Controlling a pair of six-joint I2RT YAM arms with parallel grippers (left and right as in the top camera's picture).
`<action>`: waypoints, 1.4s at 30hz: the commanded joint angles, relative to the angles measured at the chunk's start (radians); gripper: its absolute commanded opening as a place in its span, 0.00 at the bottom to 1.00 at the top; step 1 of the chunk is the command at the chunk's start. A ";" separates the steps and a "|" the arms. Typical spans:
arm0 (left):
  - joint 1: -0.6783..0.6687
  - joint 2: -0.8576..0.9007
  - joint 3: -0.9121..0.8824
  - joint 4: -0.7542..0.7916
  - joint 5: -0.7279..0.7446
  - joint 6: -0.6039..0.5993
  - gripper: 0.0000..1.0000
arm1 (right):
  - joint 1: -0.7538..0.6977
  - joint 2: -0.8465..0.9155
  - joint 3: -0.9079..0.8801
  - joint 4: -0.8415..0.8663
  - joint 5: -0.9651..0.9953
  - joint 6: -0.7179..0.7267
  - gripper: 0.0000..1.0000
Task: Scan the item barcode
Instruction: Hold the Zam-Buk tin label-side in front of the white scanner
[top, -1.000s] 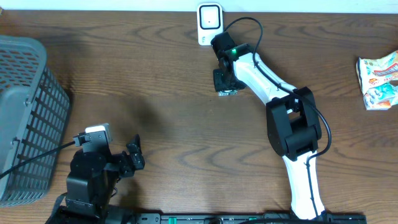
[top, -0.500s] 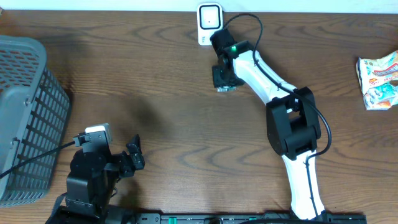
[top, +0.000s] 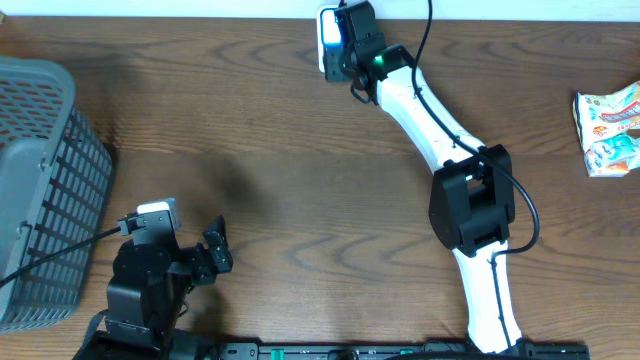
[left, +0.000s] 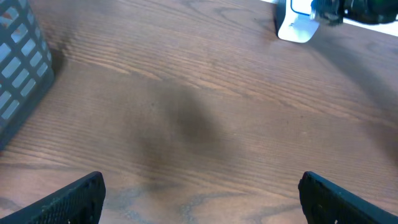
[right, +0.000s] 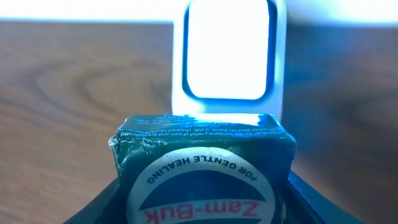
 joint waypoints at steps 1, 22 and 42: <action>0.000 -0.001 0.000 0.002 -0.013 -0.005 0.98 | -0.003 -0.001 0.019 0.063 0.012 -0.012 0.47; 0.000 -0.001 0.000 0.002 -0.013 -0.005 0.98 | -0.017 0.107 0.019 0.576 0.125 -0.162 0.48; 0.000 -0.001 0.000 0.002 -0.013 -0.005 0.98 | -0.037 0.193 0.019 0.723 0.151 -0.161 0.48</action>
